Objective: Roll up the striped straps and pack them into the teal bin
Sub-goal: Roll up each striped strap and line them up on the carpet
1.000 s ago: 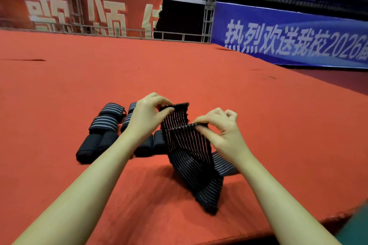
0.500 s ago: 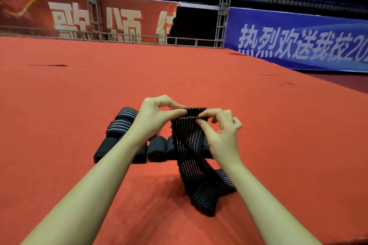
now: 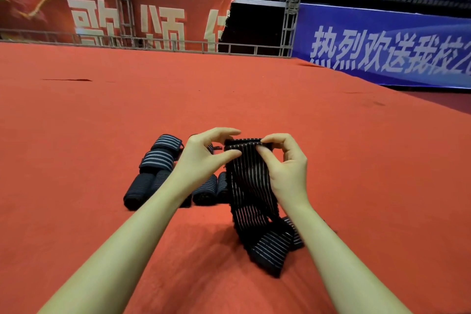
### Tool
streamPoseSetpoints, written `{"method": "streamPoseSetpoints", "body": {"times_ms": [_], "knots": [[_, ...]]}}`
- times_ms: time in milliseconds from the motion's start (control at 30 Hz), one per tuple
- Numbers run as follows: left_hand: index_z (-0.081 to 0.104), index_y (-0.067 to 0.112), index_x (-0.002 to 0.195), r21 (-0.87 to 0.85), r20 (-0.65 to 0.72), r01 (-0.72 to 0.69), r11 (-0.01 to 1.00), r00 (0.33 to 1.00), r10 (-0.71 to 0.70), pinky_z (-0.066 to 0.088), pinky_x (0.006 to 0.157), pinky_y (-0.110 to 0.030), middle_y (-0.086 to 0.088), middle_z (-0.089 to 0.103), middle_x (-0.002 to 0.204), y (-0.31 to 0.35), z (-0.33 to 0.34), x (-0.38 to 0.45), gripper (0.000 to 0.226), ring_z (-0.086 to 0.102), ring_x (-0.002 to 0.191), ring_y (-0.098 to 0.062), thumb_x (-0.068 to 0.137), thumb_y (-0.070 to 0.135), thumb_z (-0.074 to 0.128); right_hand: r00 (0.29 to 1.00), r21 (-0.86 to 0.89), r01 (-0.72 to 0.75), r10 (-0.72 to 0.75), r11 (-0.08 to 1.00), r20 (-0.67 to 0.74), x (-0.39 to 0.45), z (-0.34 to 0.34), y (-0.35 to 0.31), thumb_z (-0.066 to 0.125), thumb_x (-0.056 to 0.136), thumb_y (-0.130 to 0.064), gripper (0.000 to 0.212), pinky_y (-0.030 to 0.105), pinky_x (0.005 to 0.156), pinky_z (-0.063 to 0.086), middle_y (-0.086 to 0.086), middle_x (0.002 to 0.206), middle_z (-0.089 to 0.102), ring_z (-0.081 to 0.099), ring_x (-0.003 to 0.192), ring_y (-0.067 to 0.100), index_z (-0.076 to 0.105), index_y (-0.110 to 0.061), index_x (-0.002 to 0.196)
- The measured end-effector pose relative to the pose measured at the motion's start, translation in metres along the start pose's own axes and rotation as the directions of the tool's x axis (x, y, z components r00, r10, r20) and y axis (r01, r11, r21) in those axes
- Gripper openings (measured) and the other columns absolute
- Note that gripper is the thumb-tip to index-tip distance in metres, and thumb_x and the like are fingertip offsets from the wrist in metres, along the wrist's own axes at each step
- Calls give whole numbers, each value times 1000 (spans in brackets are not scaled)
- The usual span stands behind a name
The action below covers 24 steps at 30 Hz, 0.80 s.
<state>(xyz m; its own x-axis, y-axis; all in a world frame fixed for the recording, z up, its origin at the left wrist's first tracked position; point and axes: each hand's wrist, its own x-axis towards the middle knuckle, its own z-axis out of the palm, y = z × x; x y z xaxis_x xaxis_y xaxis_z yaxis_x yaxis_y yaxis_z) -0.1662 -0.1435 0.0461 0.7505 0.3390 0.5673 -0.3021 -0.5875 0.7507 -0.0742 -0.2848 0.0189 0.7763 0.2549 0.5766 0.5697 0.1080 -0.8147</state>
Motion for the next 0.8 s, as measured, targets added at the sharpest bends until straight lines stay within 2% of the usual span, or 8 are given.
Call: {"method": "streamPoseSetpoints", "body": {"times_ms": [100, 200, 367, 467, 600, 667, 733, 800], "knots": [[69, 26, 92, 50, -114, -66, 997, 991, 71, 46, 74, -12, 12, 70, 87, -3, 6, -2, 20, 63, 80, 3, 81, 9, 73, 997, -28, 73, -73, 997, -29, 0, 0, -2, 65, 79, -29, 18, 59, 94, 40, -20, 85, 65, 59, 99, 28, 61, -46, 84], [71, 19, 91, 71, -138, -95, 993, 985, 104, 46, 73, -14, 13, 70, 83, -3, 9, 1, 12, 63, 78, 2, 84, 10, 70, 993, -19, 110, -111, 994, -33, 0, -5, -1, 65, 81, -31, 15, 61, 96, 37, -21, 86, 66, 61, 97, 21, 61, -45, 84], [69, 29, 87, 136, -151, -107, 985, 980, 127, 47, 90, -43, 17, 70, 86, -9, 13, 2, 5, 63, 86, -3, 86, 26, 65, 994, -44, 107, -107, 993, 0, 3, -10, 1, 63, 83, -34, 8, 59, 93, 40, -17, 85, 67, 60, 99, 27, 63, -41, 84], [66, 31, 87, 168, -176, -124, 978, 972, 153, 39, 96, -44, 24, 65, 85, -6, 17, 1, 7, 56, 88, 7, 84, 30, 60, 994, -51, 110, -108, 993, 27, 6, -11, -2, 65, 82, -29, 21, 60, 97, 37, -24, 89, 66, 63, 94, 10, 61, -45, 94], [64, 32, 88, 161, -177, -147, 976, 968, 175, 37, 97, -46, 24, 64, 85, -5, 16, 3, 6, 57, 88, 4, 84, 30, 60, 995, -145, 72, -60, 987, 84, 11, -15, 2, 60, 81, -42, 12, 53, 99, 38, -20, 91, 68, 60, 104, 19, 64, -52, 86], [64, 33, 88, 171, -171, -155, 973, 968, 185, 38, 96, -45, 25, 63, 84, -5, 17, 4, 6, 57, 87, 5, 84, 30, 60, 994, -168, 76, -60, 983, 94, 13, -15, 0, 60, 83, -39, 11, 49, 101, 36, -20, 89, 67, 58, 105, 24, 63, -49, 84], [64, 32, 89, 169, -172, -161, 972, 967, 190, 42, 91, -49, 26, 63, 84, -5, 20, 5, 6, 58, 86, 2, 85, 34, 60, 990, -190, 126, -112, 974, 86, 14, -16, -6, 62, 87, -26, 19, 43, 104, 30, -18, 84, 66, 60, 101, 18, 60, -45, 82], [66, 29, 93, 153, -179, -165, 974, 965, 191, 47, 86, -50, 25, 64, 84, -5, 21, 7, 15, 60, 84, 0, 84, 39, 59, 985, -185, 164, -151, 969, 85, 17, -17, -13, 61, 87, -23, 21, 47, 103, 31, -18, 84, 66, 62, 95, 9, 57, -44, 84]]}}
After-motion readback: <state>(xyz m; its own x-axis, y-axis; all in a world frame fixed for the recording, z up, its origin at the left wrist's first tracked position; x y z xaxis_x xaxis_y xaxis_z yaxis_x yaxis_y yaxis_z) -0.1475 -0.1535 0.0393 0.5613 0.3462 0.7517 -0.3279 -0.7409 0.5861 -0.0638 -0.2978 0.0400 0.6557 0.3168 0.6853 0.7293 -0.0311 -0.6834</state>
